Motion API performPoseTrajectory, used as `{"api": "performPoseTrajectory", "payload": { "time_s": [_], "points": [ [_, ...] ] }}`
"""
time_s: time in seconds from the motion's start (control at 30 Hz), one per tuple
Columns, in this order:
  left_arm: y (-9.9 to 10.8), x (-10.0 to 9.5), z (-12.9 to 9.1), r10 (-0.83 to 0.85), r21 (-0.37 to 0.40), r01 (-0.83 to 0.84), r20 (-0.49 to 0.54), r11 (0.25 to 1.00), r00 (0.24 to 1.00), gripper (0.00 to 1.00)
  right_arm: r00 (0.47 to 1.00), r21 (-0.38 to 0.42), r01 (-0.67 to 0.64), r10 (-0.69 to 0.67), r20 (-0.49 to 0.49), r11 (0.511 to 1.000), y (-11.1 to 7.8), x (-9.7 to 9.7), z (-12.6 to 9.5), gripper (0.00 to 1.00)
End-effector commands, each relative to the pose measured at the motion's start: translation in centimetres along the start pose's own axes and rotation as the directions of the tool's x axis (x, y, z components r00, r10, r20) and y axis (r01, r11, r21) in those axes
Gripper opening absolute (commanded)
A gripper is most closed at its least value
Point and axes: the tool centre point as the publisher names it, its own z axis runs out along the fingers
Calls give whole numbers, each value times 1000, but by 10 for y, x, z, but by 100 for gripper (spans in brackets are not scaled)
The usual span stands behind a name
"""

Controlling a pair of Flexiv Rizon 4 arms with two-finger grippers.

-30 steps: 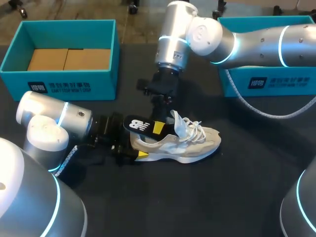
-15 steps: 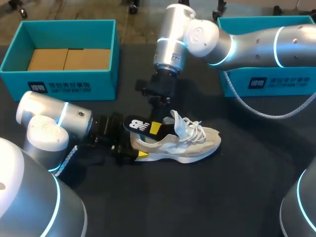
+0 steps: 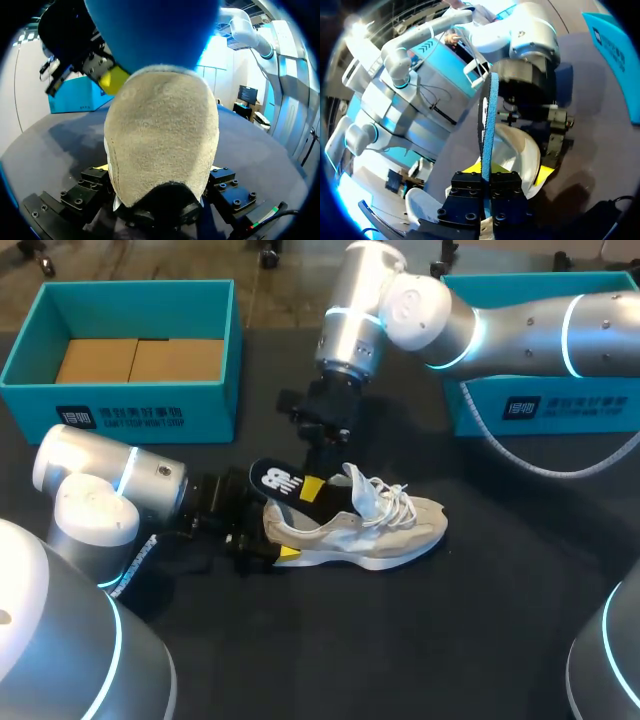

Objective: Take the shoe out of the shoebox, open the shoe tongue, remove and reinsert the insole, then place the shoe into the shoebox

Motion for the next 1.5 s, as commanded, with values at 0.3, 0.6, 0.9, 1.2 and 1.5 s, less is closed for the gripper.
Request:
{"api": "performPoseTrajectory", "payload": {
  "time_s": [0.3,0.6,0.9,1.2,1.5],
  "points": [
    [5,-1,2,0,-4,0,-2,1000,1000,0,946,-29,116,-102,309,993,17,19,-27,0],
    [5,-1,2,0,-4,0,-2,1000,1000,0,946,-29,116,-102,309,993,17,19,-27,0],
    [5,-1,2,0,-4,0,-2,1000,1000,0,908,-144,83,-15,419,986,52,21,-46,0],
    [5,-1,2,0,-4,0,-2,1000,1000,0,773,-265,82,106,625,961,95,46,-79,0],
    [5,-1,2,0,-4,0,-2,1000,1000,0,679,-363,125,187,710,923,134,61,-121,0]
  ]
}}
